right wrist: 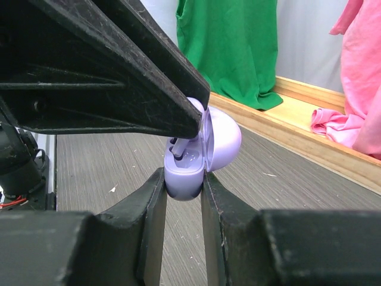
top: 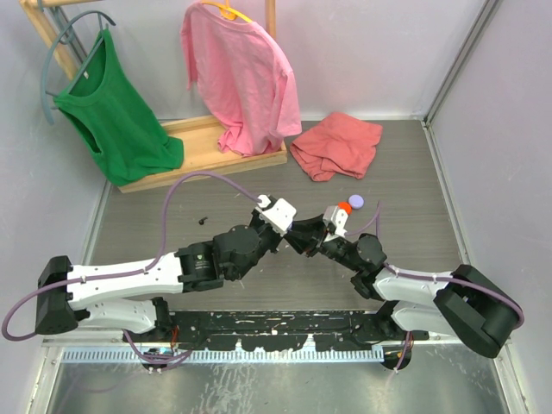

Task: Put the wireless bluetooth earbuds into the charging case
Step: Place the earbud in the charging case.

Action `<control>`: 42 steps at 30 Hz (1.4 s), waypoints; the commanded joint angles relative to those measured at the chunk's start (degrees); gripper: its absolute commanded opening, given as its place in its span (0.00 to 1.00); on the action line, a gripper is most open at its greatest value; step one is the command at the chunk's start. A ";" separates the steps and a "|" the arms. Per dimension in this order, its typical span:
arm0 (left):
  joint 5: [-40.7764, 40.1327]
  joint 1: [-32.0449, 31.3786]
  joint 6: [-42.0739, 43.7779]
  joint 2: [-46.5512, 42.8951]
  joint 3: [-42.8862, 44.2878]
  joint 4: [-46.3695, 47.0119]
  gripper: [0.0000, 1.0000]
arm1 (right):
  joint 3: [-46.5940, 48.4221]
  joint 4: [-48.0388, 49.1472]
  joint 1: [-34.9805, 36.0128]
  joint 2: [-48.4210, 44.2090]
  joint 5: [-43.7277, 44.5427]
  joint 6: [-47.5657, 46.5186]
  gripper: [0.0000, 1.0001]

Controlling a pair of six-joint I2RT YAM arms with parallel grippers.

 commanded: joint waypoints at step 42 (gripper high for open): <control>-2.98 -4.23 5.04 -2.49 -1.53 1.04 0.17 | 0.38 6.48 0.36 -1.73 0.92 0.59 0.01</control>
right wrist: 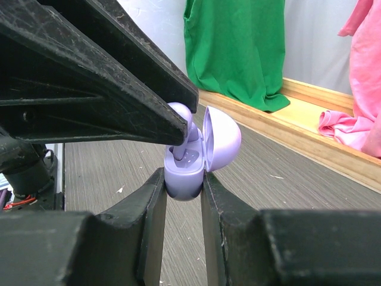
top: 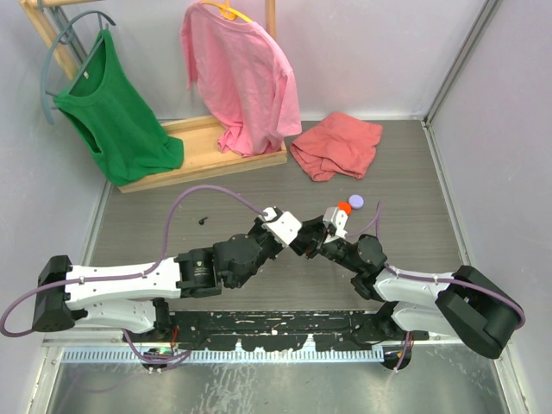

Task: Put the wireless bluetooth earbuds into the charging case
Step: Place the earbud in the charging case.

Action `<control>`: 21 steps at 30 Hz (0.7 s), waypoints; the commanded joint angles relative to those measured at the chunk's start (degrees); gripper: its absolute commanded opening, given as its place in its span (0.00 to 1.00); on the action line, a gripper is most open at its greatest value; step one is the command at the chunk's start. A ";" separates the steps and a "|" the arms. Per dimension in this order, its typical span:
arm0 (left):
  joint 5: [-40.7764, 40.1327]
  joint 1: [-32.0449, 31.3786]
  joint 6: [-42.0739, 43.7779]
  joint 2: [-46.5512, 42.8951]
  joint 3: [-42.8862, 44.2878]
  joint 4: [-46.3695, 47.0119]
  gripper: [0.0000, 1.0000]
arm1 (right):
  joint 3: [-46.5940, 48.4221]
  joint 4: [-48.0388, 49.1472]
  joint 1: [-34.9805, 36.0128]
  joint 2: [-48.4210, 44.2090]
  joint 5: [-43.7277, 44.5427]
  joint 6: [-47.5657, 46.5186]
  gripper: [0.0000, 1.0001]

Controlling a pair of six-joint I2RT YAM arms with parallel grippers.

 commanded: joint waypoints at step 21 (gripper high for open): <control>-1.20 -0.60 -8.52 -1.34 3.89 -3.80 0.43 | 0.55 6.49 0.02 -0.44 0.90 -0.40 0.01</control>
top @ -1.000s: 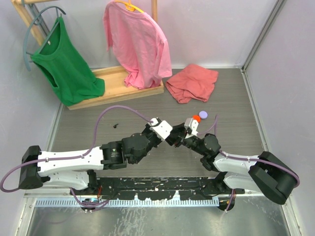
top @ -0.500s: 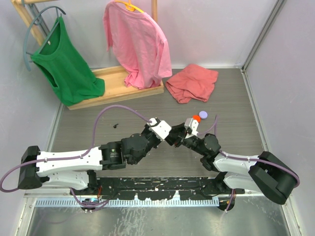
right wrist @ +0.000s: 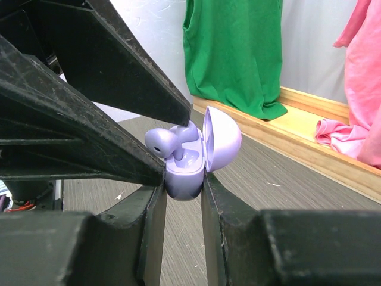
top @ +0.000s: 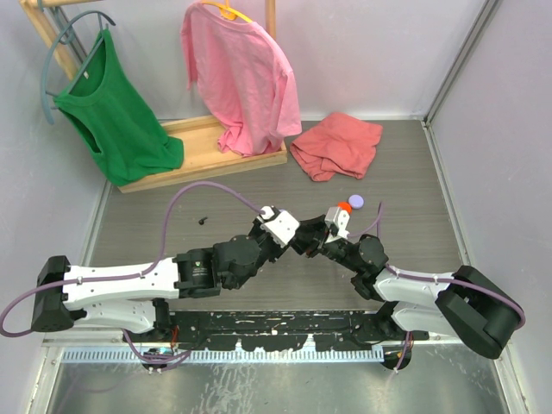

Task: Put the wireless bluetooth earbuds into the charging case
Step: Place the earbud in the charging case.

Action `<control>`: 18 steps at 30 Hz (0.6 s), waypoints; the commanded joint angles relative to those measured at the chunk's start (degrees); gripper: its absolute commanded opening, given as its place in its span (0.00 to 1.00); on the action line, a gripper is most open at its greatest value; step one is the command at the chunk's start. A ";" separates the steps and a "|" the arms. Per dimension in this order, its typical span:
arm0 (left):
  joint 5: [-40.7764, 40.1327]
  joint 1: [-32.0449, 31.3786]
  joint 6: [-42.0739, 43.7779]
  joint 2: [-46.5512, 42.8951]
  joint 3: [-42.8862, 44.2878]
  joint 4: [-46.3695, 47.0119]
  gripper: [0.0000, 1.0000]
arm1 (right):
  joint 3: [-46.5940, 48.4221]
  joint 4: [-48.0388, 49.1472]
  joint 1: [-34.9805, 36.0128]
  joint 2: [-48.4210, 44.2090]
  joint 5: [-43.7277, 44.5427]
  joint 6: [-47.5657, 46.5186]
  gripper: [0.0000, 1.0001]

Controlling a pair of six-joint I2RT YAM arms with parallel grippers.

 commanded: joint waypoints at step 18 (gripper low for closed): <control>-11.07 0.04 -9.55 -9.54 4.52 -9.77 0.65 | 0.35 4.76 0.00 -0.24 0.76 -0.77 0.01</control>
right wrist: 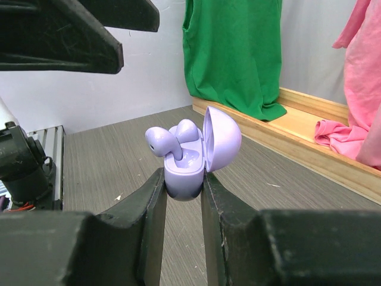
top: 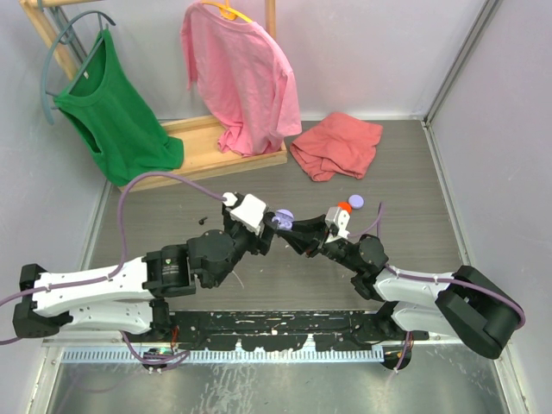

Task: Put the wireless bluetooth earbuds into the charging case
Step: Place the earbud in the charging case.

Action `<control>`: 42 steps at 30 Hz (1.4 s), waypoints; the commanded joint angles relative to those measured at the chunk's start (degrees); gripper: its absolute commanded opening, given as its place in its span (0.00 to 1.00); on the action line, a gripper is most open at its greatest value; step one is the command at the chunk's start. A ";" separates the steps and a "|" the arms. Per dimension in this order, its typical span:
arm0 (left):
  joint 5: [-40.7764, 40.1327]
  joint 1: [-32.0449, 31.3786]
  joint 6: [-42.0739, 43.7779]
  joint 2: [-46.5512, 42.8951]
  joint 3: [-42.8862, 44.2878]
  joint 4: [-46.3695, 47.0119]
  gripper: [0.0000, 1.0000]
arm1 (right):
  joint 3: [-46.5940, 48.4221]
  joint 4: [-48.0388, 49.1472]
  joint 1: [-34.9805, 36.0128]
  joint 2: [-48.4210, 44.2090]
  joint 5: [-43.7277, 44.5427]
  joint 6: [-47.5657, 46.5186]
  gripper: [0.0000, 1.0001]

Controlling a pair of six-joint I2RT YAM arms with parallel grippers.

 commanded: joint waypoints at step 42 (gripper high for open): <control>16.53 9.35 -8.41 7.04 6.90 -6.84 0.72 | 0.64 4.58 -0.01 -0.01 -0.39 -0.37 0.01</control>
